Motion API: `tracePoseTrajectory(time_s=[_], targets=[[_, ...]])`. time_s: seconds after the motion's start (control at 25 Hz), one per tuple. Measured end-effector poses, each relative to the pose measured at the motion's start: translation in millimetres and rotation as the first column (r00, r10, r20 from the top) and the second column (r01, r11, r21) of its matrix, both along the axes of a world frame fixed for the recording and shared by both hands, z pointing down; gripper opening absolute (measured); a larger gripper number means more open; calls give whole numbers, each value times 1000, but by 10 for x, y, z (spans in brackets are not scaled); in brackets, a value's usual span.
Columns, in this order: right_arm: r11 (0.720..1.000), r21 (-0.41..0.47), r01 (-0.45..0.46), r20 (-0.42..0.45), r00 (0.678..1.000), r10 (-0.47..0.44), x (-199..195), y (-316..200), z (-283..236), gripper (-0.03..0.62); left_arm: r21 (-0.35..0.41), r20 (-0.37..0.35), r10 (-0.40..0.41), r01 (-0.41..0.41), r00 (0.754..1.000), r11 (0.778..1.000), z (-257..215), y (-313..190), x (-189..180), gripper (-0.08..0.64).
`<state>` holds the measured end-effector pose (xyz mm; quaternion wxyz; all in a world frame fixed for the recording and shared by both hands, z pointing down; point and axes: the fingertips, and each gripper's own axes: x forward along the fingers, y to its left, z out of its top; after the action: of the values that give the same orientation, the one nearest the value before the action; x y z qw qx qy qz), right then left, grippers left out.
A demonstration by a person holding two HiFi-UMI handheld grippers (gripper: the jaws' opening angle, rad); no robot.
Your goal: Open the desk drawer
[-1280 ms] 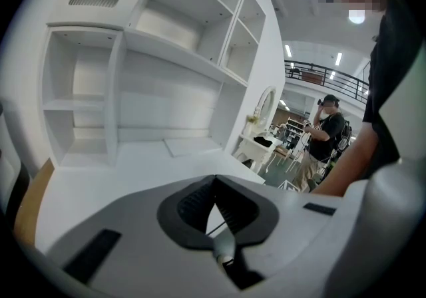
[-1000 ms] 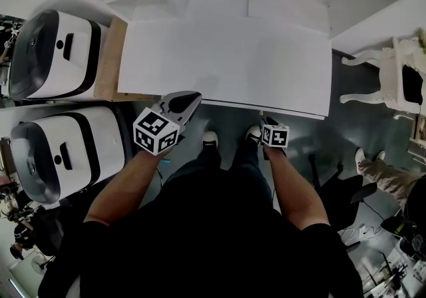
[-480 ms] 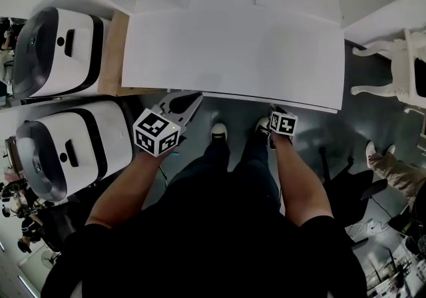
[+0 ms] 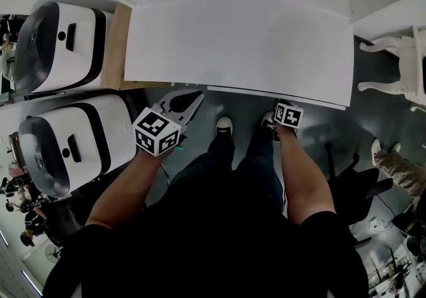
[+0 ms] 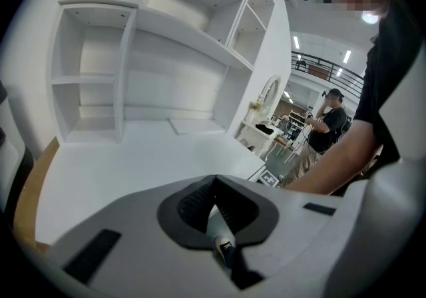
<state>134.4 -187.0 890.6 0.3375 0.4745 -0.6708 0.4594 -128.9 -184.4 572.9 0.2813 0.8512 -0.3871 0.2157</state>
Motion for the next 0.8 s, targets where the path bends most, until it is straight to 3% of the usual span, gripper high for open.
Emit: tracePoseTrajectory(time_s=[0.2, 0.8], targets=[[1000, -2, -11, -21, 1000, 11, -8, 6, 60, 81, -1, 3, 0, 0, 1000, 1000, 15, 45, -39, 9], [996, -48, -71, -60, 996, 68, 19, 4, 84, 74, 2, -2, -18, 18, 1000, 1000, -27, 203, -259, 9]])
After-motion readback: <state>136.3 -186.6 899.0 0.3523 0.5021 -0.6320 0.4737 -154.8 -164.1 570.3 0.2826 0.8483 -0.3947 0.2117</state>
